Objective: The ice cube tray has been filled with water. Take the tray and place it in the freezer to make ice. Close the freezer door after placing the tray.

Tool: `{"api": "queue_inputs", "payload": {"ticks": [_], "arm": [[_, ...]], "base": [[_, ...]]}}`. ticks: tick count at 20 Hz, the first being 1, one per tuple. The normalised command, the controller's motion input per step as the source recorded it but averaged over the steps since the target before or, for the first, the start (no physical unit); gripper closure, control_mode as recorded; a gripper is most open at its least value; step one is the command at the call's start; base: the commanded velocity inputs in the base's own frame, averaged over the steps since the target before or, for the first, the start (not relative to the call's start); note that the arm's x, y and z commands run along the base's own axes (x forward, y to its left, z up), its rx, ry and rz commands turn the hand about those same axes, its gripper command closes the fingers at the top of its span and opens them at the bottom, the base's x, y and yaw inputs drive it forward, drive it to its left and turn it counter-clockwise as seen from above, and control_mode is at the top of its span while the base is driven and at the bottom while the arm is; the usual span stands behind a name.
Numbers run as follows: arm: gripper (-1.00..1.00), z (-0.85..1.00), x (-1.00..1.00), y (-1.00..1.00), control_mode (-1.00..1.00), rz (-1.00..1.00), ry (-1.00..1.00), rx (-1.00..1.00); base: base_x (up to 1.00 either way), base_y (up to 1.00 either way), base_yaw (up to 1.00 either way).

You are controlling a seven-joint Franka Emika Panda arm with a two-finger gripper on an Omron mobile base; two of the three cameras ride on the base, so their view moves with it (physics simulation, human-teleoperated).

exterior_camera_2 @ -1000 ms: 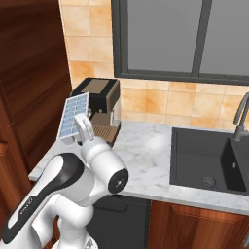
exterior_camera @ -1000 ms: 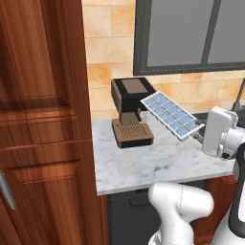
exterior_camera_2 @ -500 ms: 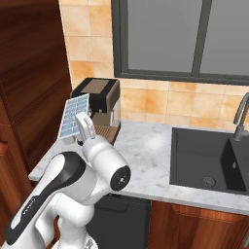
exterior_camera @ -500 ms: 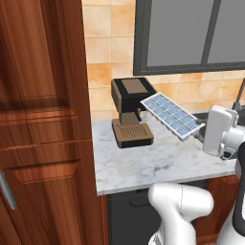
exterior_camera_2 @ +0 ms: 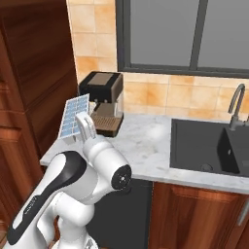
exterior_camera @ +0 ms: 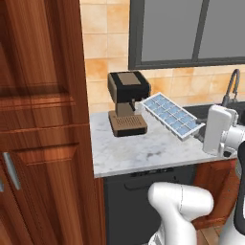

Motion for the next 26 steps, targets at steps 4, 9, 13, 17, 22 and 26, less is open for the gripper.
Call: {"api": "queue_inputs", "payload": {"ticks": [4, 9, 13, 17, 22, 26], "arm": [[1.00, 0.00, 0.00, 0.00, 1.00, 0.00, 0.00, 0.00], [1.00, 0.00, 0.00, 0.00, 1.00, 0.00, 0.00, 0.00], [1.00, 0.00, 0.00, 0.00, 1.00, 0.00, 0.00, 0.00], [1.00, 0.00, 0.00, 0.00, 1.00, 0.00, 0.00, 0.00], [1.00, 0.00, 0.00, 0.00, 1.00, 0.00, 0.00, 0.00], [1.00, 0.00, 0.00, 0.00, 1.00, 0.00, 0.00, 0.00]], "base": [[-0.81, -0.15, -0.08], [-0.73, -0.37, -0.19], [-0.44, -0.49, -0.27], [-0.28, -0.58, -0.37], [-0.20, -0.55, -0.44], [-0.15, -0.52, -0.47]]}}
